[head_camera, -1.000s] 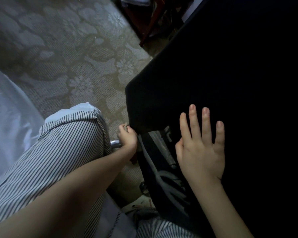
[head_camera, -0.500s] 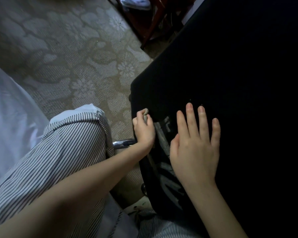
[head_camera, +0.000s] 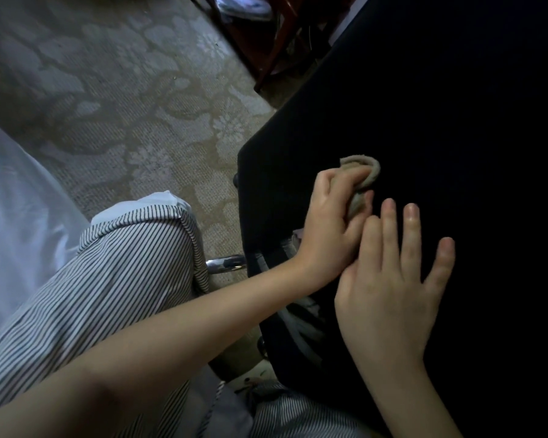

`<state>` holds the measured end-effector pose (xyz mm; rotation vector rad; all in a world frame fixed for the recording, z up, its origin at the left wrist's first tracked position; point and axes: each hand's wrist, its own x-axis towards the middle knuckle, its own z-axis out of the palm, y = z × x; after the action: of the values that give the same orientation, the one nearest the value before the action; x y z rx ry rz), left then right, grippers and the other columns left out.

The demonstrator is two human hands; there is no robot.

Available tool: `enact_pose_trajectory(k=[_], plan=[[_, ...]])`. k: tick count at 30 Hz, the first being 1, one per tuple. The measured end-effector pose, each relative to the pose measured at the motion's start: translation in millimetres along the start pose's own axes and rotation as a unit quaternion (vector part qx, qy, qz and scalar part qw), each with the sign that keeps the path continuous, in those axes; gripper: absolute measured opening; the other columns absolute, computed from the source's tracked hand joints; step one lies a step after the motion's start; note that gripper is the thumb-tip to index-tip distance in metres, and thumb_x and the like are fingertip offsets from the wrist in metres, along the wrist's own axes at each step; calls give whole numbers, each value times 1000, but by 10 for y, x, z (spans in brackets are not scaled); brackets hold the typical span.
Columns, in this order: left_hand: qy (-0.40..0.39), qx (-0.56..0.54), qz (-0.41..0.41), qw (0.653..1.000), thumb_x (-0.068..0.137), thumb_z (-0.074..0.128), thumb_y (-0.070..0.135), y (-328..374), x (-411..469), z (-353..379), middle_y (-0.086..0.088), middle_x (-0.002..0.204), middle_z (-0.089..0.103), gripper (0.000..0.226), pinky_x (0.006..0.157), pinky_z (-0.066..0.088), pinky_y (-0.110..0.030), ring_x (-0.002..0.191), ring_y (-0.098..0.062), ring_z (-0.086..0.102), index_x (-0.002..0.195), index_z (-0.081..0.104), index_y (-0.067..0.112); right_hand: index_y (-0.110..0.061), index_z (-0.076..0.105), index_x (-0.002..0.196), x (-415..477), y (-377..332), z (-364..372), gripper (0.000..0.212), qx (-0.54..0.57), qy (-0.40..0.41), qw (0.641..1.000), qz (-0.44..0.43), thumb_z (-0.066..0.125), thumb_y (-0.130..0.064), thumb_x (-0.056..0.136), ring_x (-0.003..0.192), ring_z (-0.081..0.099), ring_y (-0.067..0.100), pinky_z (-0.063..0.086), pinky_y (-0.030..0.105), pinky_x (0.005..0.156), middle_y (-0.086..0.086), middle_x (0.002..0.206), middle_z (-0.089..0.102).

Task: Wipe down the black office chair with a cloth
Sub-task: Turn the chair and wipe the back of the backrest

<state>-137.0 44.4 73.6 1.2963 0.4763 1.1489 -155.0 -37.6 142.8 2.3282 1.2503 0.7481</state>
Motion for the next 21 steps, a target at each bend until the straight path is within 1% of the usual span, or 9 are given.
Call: enact_pose_trajectory(k=[3, 6, 8, 10, 11, 13, 15, 18, 21], plan=[[-23, 45, 104, 993, 93, 51, 19, -258, -61, -65, -3, 116, 40, 29, 94, 41, -22, 108, -14, 46, 121, 48, 15, -4, 54, 126, 14, 21, -10, 47, -23, -14, 1000, -14, 32, -19, 86, 139, 19, 30, -10, 43, 114, 15, 147, 38], [2, 90, 110, 990, 93, 49, 19, -556, -176, -112, -15, 115, 43, 27, 89, 46, -34, 103, -27, 51, 120, 47, 17, -9, 55, 129, 13, 38, 31, 45, -50, -15, 998, -31, 44, -18, 87, 138, 18, 30, -12, 45, 113, 13, 148, 37], [21, 109, 66, 992, 88, 47, 15, -710, -262, -149, -21, 113, 46, 31, 87, 49, -41, 102, -33, 53, 120, 46, 18, -11, 55, 130, 22, 38, 49, 48, -65, -12, 997, -30, 41, -18, 85, 138, 17, 30, -13, 46, 113, 13, 148, 37], [32, 121, 13, 992, 86, 45, 16, -857, -340, -209, -17, 116, 44, 33, 91, 48, -40, 106, -29, 52, 119, 46, 21, -13, 54, 131, 35, 31, 64, 52, -88, -11, 996, -32, 31, -19, 85, 138, 17, 30, -13, 47, 112, 11, 149, 36], [39, 128, -16, 991, 86, 44, 18, -930, -372, -241, -13, 116, 43, 34, 93, 46, -36, 108, -25, 50, 119, 45, 23, -13, 54, 132, 40, 30, 78, 53, -99, -9, 994, -36, 31, -19, 84, 139, 17, 30, -13, 47, 112, 11, 149, 36], [52, 147, -76, 985, 86, 40, 24, -1073, -427, -299, -11, 117, 43, 34, 95, 43, -31, 108, -21, 49, 119, 45, 27, -15, 52, 133, 45, 40, 110, 52, -111, -8, 993, -44, 43, -17, 81, 139, 16, 30, -13, 48, 112, 10, 150, 34], [65, 161, -134, 976, 88, 40, 25, -1210, -481, -348, -12, 117, 44, 34, 95, 41, -30, 107, -21, 49, 121, 48, 23, -15, 51, 134, 49, 49, 132, 57, -114, -10, 992, -46, 52, -18, 77, 139, 15, 30, -14, 47, 112, 10, 150, 34], [82, 179, -210, 958, 93, 48, 10, -1386, -558, -424, -5, 113, 40, 31, 94, 38, -28, 106, -21, 48, 124, 53, 8, -15, 50, 135, 70, 36, 138, 62, -118, -16, 992, -50, 52, -19, 73, 139, 14, 30, -14, 47, 112, 10, 151, 32], [80, 191, -265, 942, 95, 46, 11, -1540, -644, -502, -5, 115, 40, 31, 96, 39, -28, 109, -23, 49, 125, 52, 12, -16, 50, 135, 100, 20, 135, 65, -125, -15, 991, -53, 50, -21, 71, 139, 13, 30, -13, 48, 112, 10, 151, 32]])
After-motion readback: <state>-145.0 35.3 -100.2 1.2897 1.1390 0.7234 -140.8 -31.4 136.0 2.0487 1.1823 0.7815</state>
